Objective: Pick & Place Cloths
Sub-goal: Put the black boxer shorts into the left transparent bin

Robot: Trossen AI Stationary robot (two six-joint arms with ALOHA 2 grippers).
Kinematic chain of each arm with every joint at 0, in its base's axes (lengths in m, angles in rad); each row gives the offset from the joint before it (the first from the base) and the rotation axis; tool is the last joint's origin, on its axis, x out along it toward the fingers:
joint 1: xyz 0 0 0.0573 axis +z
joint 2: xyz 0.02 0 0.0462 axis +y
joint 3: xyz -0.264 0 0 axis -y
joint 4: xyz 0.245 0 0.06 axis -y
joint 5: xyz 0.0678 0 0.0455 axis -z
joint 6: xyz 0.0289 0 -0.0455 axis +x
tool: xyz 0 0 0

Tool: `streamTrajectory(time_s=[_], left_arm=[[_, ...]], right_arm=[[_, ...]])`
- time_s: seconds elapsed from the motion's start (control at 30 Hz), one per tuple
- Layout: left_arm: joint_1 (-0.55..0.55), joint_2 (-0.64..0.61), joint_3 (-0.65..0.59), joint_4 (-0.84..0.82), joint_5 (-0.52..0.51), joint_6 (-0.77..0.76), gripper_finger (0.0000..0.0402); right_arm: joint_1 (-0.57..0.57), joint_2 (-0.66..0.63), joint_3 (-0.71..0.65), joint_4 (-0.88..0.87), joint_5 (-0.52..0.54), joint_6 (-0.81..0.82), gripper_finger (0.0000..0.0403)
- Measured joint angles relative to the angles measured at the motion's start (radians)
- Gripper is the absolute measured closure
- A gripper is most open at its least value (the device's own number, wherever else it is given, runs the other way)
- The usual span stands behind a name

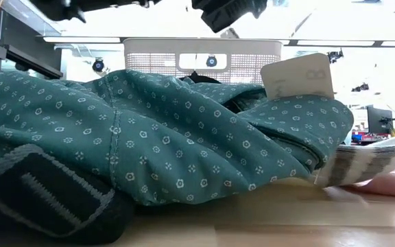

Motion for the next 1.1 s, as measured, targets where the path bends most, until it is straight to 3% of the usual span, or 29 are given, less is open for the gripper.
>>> streamTrajectory(time_s=[0.17,0.33,0.7,1.1], left_arm=[[-0.004,0.112,0.096,-0.004,-0.025,0.073,0.0098],[-0.005,0.181,0.160,-0.011,-0.034,0.178,0.0098],[-0.011,0.200,0.217,-0.013,-0.032,0.219,0.0098],[-0.011,0.199,0.245,-0.072,0.068,0.211,0.0098]], right_arm=[[-0.024,0.053,0.000,0.020,-0.094,0.074,0.0395],[-0.026,0.079,0.000,0.009,-0.105,0.116,0.0395],[-0.026,0.091,0.000,-0.100,-0.233,0.262,0.0395],[-0.058,0.127,0.000,-0.110,-0.347,0.313,0.0395]])
